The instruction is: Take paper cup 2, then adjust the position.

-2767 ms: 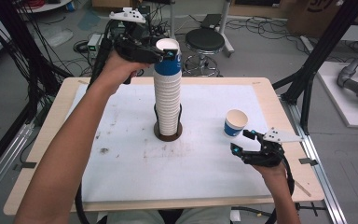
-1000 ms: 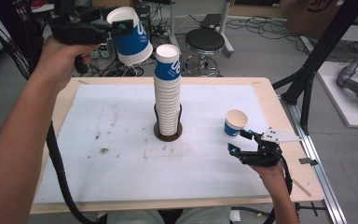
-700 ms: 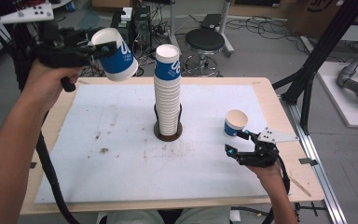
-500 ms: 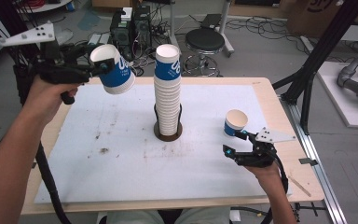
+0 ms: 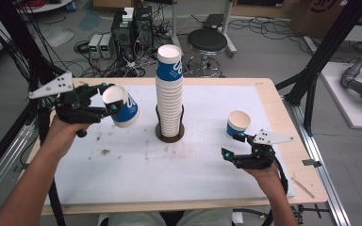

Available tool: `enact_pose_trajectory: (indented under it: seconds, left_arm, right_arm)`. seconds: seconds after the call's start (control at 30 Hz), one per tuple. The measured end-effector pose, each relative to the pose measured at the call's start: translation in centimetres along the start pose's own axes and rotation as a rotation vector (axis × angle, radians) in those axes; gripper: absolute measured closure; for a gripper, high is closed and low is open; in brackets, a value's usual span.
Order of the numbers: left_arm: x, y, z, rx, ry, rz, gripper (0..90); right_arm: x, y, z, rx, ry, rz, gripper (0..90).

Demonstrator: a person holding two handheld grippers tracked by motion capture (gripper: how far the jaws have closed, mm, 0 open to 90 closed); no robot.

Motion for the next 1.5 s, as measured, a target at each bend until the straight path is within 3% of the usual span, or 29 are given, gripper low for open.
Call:
enact_pose_trajectory:
  seconds: [0.13,0.3,0.77,1.1,1.5]
  left_arm:
    - [-0.5,1.2,-2.3,0.014,0.004,-0.010,30.8]
    - [-1.1,2.5,-4.0,0.026,-0.004,-0.028,30.8]
    - [-2.2,4.3,-6.8,0.036,-0.020,-0.045,30.8]
    - [-2.8,5.6,-8.0,0.041,-0.022,-0.075,30.8]
    - [-2.8,6.3,-7.9,0.047,-0.007,-0.095,30.7]
  right_arm:
    - [-0.2,-0.1,0.0,-0.004,-0.005,0.005,20.7]
    - [-0.4,-0.2,-0.1,0.003,-0.012,0.008,20.7]
    - [-0.6,-0.4,-0.2,0.009,-0.027,0.011,20.7]
    - [-0.3,-0.9,-0.2,0.016,-0.015,0.023,20.7]
    - [-1.7,-3.0,0.0,0.041,-0.025,0.102,20.6]
Point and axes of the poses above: each handheld gripper's, and its own axes: x roughly backward along the jaws, z roughly out of its top, y roughly to its right, the point moved 7 cm from there along -x, roughly forward along the jaws, and after that the axes turned 13 degrees about -x, right-handed, at the moved point
